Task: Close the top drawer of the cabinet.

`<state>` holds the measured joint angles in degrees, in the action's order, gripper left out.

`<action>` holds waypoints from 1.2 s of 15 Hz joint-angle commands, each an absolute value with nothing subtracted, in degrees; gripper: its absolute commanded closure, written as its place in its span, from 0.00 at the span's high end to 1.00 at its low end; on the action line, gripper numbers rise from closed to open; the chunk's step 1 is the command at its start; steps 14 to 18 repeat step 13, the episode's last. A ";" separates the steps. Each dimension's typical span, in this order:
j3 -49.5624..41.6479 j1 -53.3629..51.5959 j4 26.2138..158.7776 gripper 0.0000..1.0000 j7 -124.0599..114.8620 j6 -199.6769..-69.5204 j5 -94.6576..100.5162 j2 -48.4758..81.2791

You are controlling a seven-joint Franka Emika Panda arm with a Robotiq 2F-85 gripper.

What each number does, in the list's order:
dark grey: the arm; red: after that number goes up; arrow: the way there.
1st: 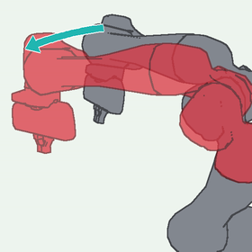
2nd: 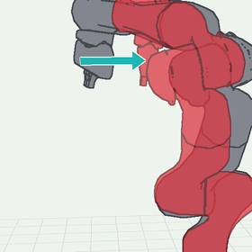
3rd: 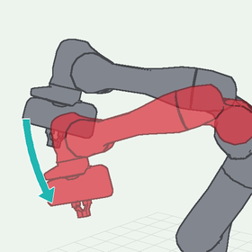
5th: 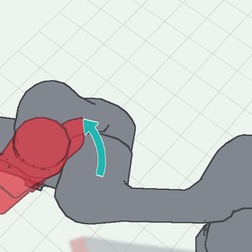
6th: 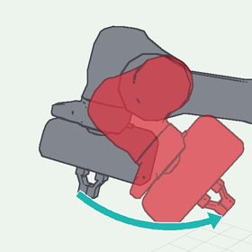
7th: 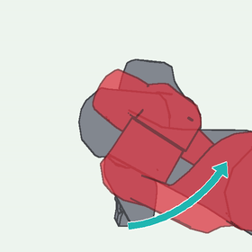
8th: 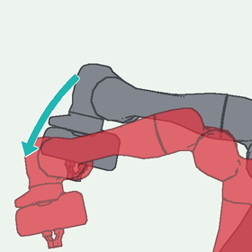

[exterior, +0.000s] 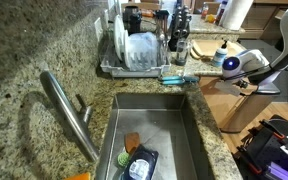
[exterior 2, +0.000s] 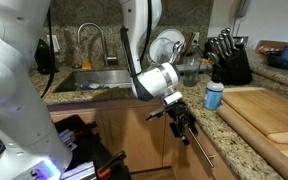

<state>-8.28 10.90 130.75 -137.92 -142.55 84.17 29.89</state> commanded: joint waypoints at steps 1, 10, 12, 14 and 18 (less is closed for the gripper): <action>-5.93 12.40 134.25 1.00 -129.80 -147.89 81.41 27.37; -7.19 10.85 134.21 1.00 -125.57 -150.91 86.91 29.13; -7.26 10.87 134.21 1.00 -125.43 -150.91 86.92 29.19; -7.26 10.87 134.21 1.00 -125.41 -150.91 86.92 29.19; -7.26 10.87 134.21 1.00 -125.41 -150.91 86.92 29.19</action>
